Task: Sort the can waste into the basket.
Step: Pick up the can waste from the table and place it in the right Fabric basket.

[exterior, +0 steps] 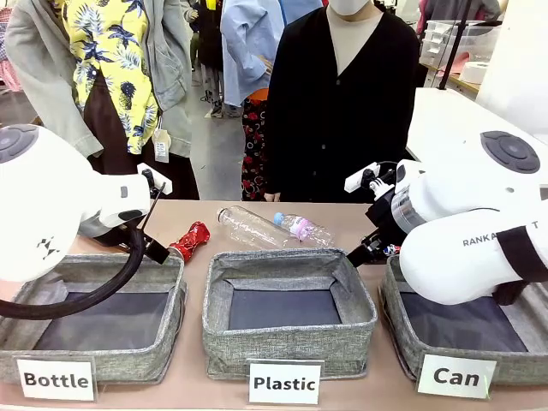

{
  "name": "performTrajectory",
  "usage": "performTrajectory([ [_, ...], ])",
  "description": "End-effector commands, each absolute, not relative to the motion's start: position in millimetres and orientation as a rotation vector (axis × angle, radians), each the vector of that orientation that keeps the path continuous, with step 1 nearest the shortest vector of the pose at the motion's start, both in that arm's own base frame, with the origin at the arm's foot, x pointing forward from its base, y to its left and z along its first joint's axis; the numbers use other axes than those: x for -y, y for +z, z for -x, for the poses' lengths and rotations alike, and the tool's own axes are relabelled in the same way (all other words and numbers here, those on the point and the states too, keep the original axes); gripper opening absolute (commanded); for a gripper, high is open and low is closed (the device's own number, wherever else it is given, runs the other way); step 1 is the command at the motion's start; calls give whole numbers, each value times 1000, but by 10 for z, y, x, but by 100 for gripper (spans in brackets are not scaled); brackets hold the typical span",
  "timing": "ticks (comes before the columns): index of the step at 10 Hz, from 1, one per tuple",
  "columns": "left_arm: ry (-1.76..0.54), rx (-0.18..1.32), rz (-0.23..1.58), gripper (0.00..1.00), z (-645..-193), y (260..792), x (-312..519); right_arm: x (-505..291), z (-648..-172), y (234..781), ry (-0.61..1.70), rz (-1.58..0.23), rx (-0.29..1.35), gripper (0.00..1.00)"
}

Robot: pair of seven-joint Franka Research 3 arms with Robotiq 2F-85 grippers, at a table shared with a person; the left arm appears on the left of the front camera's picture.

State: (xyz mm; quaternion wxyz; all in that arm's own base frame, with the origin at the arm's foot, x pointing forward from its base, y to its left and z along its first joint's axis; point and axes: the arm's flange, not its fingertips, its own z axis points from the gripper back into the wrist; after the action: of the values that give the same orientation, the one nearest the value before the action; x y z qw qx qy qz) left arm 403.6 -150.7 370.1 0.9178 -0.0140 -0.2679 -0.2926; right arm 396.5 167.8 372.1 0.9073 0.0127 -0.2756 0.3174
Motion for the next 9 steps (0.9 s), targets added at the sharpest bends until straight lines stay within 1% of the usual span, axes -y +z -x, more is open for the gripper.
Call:
performTrajectory([
  [1,-602,551,29,100,-4035,3701,1508,-1677,-3965,3721,655,-27,569,100],
  [4,-602,551,29,100,-4035,3701,1508,-1678,-3965,3721,655,-26,569,100],
  [5,-602,551,29,100,-4036,3700,1507,-1642,-3937,3871,666,-39,574,100],
  [6,-627,558,102,100,-3966,3907,1537,-1590,-3898,4091,670,-73,568,100],
  [7,-629,544,207,100,-3815,4262,1552,-1495,-3828,4417,624,-119,561,100],
  [8,-554,507,296,100,-3655,4595,1524,-1383,-3734,4714,547,-197,546,100],
  [9,-527,492,378,100,-3486,4869,1431,-1217,-3597,4961,488,-309,530,100],
])
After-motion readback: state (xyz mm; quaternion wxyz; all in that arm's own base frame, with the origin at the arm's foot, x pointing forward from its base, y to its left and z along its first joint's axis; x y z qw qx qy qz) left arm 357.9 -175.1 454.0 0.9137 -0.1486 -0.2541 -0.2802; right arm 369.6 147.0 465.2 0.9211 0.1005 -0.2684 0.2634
